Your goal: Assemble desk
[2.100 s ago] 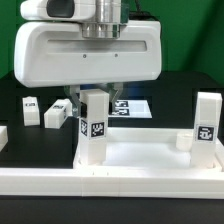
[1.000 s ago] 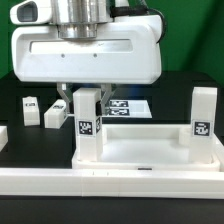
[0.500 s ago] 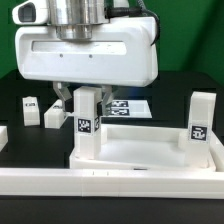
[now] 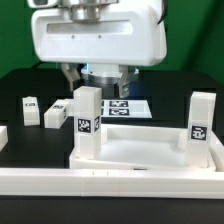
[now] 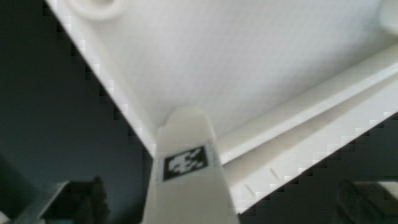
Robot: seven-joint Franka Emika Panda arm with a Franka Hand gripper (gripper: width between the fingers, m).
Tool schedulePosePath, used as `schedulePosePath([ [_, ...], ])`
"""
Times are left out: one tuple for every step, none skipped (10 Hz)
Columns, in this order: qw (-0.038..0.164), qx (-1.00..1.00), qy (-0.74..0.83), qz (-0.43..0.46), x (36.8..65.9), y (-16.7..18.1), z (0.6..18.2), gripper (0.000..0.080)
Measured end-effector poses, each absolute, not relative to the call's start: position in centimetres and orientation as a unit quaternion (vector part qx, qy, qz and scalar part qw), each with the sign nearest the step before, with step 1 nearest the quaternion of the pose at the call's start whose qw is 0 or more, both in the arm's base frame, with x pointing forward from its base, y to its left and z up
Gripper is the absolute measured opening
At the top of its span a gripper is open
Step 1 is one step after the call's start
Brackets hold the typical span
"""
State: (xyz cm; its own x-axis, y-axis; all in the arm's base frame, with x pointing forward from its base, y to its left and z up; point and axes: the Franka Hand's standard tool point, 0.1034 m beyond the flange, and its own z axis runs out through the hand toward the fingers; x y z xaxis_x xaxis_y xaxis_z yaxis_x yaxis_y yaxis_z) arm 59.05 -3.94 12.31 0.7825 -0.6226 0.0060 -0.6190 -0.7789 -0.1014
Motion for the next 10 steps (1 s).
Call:
schedulePosePath([
  [0.047,-0.944,0.327,-0.02,59.1,-3.8,12.3,0.0648],
  [0.047,-0.944,0.327,-0.02,59.1,-3.9,12.2,0.0649],
  [0.047,-0.944,0.327,-0.019,59.1,-3.9,12.2,0.0649],
  [0.047,-0.944,0.327,-0.019,59.1,-3.9,12.2,0.0649],
  [0.049,-0.934,0.353,-0.02,58.8,-3.8,12.1,0.0649],
  [0.053,-0.916,0.397,-0.017,57.7,-3.5,11.8,0.0649],
  [0.051,-0.903,0.426,-0.009,56.7,-3.1,11.5,0.0649],
  [0.051,-0.91,0.41,-0.012,57.0,-3.2,11.5,0.0649],
  [0.052,-0.909,0.413,-0.012,57.1,-3.2,11.5,0.0649],
  [0.054,-0.896,0.44,-0.009,57.1,-3.0,11.4,0.0649],
])
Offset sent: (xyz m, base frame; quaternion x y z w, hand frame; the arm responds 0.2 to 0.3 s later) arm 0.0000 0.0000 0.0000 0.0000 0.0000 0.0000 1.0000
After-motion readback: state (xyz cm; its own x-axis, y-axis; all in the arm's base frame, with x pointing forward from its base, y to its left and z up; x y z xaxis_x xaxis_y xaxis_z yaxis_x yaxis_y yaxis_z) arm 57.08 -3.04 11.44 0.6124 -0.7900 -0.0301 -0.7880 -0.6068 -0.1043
